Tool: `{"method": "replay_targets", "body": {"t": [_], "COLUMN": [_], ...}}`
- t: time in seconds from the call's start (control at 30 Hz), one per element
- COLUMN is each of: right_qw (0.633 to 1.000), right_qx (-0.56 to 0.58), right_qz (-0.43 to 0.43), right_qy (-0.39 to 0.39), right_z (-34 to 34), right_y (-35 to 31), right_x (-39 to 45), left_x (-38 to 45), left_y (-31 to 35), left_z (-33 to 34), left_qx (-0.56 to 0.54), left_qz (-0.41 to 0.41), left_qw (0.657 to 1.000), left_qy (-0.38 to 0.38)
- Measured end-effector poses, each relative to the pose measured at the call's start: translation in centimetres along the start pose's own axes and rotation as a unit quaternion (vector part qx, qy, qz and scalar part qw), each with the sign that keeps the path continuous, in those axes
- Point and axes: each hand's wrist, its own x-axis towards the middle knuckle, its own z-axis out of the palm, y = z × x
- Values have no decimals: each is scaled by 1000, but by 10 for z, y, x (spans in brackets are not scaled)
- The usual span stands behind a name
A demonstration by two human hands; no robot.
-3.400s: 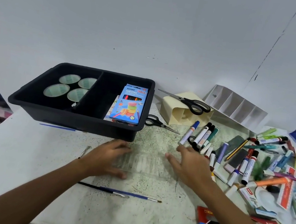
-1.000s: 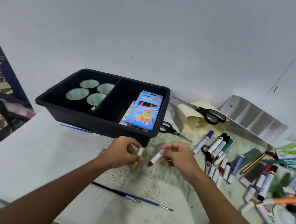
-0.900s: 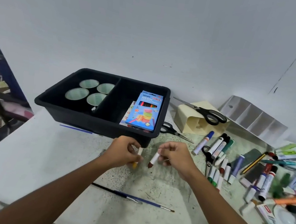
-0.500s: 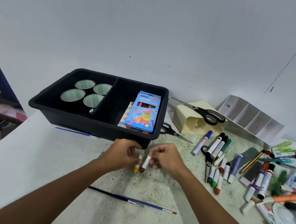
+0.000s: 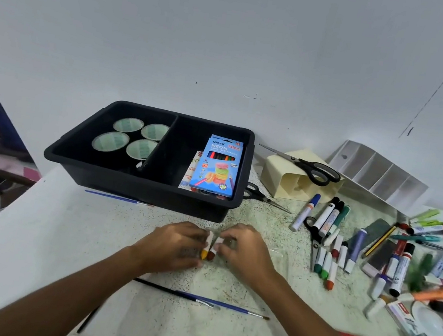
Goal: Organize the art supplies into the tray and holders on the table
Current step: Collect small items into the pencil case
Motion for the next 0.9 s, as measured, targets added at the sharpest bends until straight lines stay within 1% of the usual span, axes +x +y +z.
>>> {"method": "replay_targets", "body": {"t": [0.1,0.33,0.47,0.67,0.8,0.9], "right_qw": [998,997,996,990,992,992], "right_qx": [-50,-62,-71,-107,-89,-80], "right_qz": [-17,-45,-53,-87,-86,-92], "right_qy": [28,25,23,14,30,41], "right_z": [5,10,12,15,17,18], "right_y": [7,7,7,8,10,11], "right_x": [-9,-13,-14,-11,-13,-14], "left_x": [-2,-3,-3,-3,-2,-1], "left_y": [-1,-2,-3,-6,-2,0], "left_z": [2,5,5,7,4,4], "left_qx": [-1,11,-6,18,23,9], "left_qz": [13,18,6,26,34,22], "left_qw": [1000,1000,1000,999,999,1000], "left_qy": [9,18,18,15,24,21]}}
